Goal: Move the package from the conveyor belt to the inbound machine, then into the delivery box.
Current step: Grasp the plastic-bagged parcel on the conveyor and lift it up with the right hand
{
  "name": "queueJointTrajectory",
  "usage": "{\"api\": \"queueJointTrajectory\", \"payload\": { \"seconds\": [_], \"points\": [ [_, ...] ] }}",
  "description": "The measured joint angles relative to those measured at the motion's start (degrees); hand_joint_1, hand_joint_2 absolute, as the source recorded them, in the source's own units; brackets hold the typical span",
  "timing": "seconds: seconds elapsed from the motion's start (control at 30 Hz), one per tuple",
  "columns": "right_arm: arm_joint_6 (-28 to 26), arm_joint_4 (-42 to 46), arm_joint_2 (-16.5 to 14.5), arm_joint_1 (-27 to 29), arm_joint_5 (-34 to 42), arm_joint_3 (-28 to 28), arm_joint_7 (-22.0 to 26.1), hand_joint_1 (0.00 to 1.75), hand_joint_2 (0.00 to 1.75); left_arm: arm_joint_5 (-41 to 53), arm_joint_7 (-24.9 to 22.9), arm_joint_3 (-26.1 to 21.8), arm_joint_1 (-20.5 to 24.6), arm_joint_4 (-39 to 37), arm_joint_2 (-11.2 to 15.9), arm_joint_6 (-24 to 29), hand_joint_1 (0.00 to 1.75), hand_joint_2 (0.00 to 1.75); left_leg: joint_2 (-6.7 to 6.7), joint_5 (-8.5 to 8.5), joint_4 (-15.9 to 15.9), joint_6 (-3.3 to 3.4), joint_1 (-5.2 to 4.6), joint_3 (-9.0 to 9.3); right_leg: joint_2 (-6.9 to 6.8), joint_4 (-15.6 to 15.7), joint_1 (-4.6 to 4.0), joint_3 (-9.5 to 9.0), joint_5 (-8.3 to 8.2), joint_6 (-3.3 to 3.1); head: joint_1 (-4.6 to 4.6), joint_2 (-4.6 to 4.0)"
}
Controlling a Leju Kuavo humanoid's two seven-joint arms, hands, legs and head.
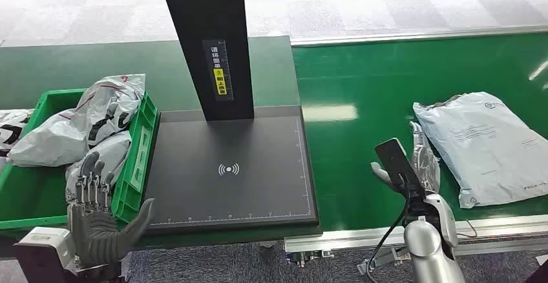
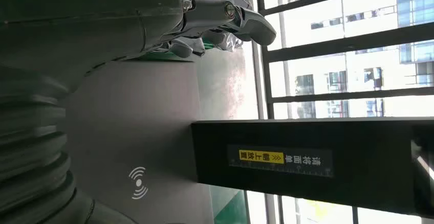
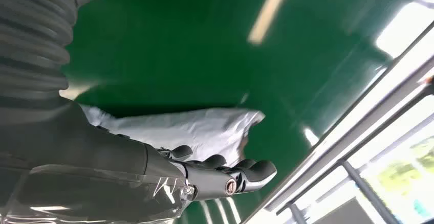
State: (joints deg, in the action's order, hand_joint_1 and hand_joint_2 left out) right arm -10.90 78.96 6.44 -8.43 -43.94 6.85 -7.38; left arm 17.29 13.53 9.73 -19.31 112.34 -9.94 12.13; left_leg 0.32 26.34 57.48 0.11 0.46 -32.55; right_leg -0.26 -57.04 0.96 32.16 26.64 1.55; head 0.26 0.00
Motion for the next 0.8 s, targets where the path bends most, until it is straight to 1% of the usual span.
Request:
{"api": "queueJointTrajectory", "payload": {
  "seconds": [0.07, 0.3, 0.4, 0.57, 0.7, 0.8],
  "points": [
    [-0.2, -1.9, 0.9, -1.0, -0.8, 1.3, -0.5, 0.00, 1.75, -0.1, 0.0, 0.0, 0.1, 0.0, 0.0, -0.1, 0.00, 1.75, -0.03, 0.00, 0.0, 0.00, 0.00, -0.02, -0.03, 0.0, 0.00, 0.00, 0.00, 0.01, 0.01, 0.00],
    [-0.7, -15.3, 7.3, -7.6, -4.7, 8.3, -3.5, 0.00, 1.75, -0.7, 0.5, -0.3, 0.5, -0.1, 0.0, -0.1, 0.00, 1.75, -0.11, 0.00, 0.0, 0.01, -0.04, -0.07, -0.10, 0.0, 0.04, 0.03, 0.00, 0.03, 0.01, 0.00],
    [-0.3, -22.1, 10.1, -10.8, -6.1, 10.2, -4.7, 0.00, 1.75, -1.2, 0.8, -0.3, 0.7, -0.2, 0.0, 0.1, 0.00, 1.75, -0.10, 0.00, 0.0, 0.01, -0.05, -0.06, -0.09, 0.0, 0.05, 0.05, -0.01, 0.03, 0.00, 0.00],
    [0.3, -33.1, 14.4, -15.5, -7.2, 12.6, -5.5, 0.00, 1.75, -1.9, 1.0, -0.4, 1.3, -0.8, 0.1, 0.2, 0.00, 1.75, -0.13, -0.01, 0.0, 0.02, -0.06, -0.07, -0.14, 0.0, 0.06, 0.04, -0.01, 0.03, 0.01, 0.00],
    [0.2, -39.2, 16.7, -17.1, -7.2, 14.1, -5.6, 0.00, 1.75, -2.2, 0.9, -0.4, 1.8, -1.2, 0.3, 0.1, 0.00, 1.75, -0.14, -0.01, 0.0, 0.02, -0.06, -0.08, -0.15, 0.0, 0.06, 0.05, 0.00, 0.03, 0.00, 0.00],
    [0.1, -41.9, 17.7, -17.1, -6.7, 15.3, -5.3, 0.00, 1.75, -2.2, 0.9, -0.4, 1.9, -1.5, 0.5, 0.0, 0.00, 1.75, -0.14, 0.00, 0.0, 0.03, -0.06, -0.09, -0.14, 0.0, 0.05, 0.06, 0.00, 0.03, 0.00, 0.00]
  ]
}}
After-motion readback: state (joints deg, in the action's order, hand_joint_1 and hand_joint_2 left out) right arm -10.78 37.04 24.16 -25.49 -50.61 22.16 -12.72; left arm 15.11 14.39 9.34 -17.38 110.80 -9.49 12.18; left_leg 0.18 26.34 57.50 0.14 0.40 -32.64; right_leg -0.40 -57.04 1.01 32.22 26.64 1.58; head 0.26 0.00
